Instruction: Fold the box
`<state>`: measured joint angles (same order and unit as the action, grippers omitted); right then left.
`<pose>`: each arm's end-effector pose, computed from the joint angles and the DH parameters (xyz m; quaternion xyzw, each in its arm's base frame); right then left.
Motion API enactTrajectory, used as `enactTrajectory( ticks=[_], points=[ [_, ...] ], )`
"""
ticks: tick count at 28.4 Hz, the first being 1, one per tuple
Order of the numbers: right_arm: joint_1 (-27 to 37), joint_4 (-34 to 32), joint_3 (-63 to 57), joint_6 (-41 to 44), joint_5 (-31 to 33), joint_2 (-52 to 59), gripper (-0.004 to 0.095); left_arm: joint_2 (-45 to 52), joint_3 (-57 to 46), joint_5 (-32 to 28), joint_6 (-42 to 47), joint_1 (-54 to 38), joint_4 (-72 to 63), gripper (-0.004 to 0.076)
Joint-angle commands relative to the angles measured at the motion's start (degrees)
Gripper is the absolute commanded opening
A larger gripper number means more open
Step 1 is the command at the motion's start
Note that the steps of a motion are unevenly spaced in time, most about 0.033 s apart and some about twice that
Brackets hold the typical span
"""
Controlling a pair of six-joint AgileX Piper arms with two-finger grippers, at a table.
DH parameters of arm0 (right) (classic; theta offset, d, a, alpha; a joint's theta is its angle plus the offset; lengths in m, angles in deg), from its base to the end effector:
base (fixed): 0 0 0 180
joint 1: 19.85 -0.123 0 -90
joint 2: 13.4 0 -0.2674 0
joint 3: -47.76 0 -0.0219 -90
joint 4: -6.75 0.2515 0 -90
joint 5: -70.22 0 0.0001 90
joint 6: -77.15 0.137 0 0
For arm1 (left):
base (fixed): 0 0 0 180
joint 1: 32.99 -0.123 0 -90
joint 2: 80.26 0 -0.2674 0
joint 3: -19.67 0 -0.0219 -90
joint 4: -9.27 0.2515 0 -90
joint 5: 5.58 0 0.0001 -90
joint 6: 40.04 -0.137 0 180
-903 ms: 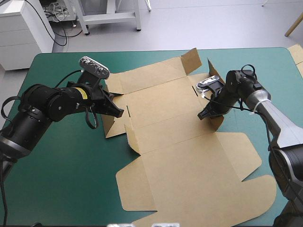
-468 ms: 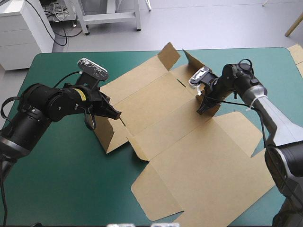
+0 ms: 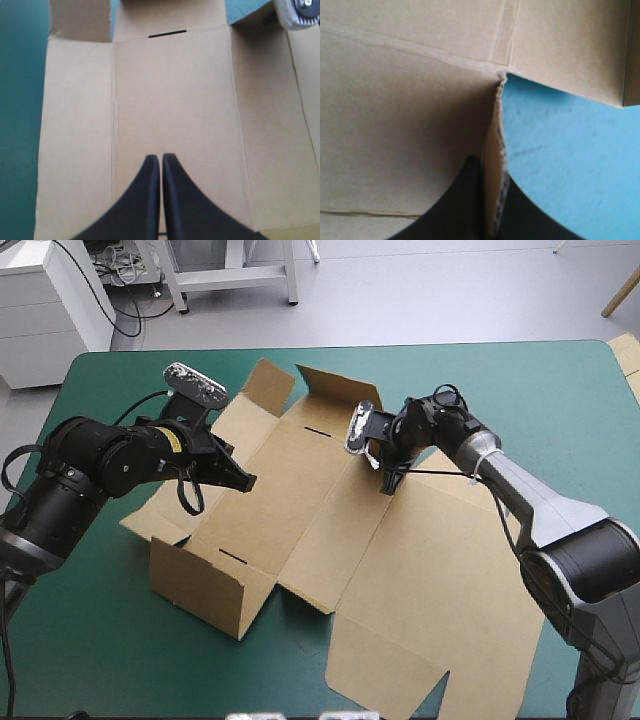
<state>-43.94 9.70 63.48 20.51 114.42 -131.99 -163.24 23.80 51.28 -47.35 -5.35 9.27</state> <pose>0.4110 0.1892 0.2082 -0.6113 0.7386 -0.0579 0.2783 0.2706 -0.1417 0.3604 0.2781 0.8835 -0.0665 0.3710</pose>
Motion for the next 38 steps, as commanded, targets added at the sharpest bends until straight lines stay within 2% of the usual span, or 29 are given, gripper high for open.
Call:
enactTrajectory(
  ticks=[1,11,32,35,36,37,38],
  points=[
    [-2.4,-1.0,2.1,-9.2,-7.8,3.1,-0.0022,1.6,2.0,-2.7,0.7,-0.1,-0.8,-0.0008],
    [-7.7,-0.8,2.1,-17.9,-13.6,3.1,-0.0021,1.6,2.0,-2.7,0.7,-0.1,-1.2,-0.0008],
    [-9.0,0.5,2.1,-20.0,-14.9,3.1,0.0000,1.6,2.0,-2.4,0.7,-0.1,-3.3,-0.0008],
    [-9.0,0.5,2.1,-20.0,-14.8,3.1,0.0129,1.6,2.0,-2.7,0.7,-0.1,-3.5,-0.0008],
    [-9.0,0.2,2.1,-20.0,-15.2,3.1,0.0268,1.6,2.0,-3.1,0.7,-0.1,-3.6,-0.0008],
    [-9.0,0.2,2.1,-19.9,-15.2,3.1,0.0326,1.6,2.0,-3.3,0.7,-0.1,-3.7,-0.0008],
    [-9.0,0.3,2.1,-18.6,-15.2,3.1,0.0474,1.6,2.0,-4.2,0.7,-0.1,-4.1,-0.0008]
  ],
)
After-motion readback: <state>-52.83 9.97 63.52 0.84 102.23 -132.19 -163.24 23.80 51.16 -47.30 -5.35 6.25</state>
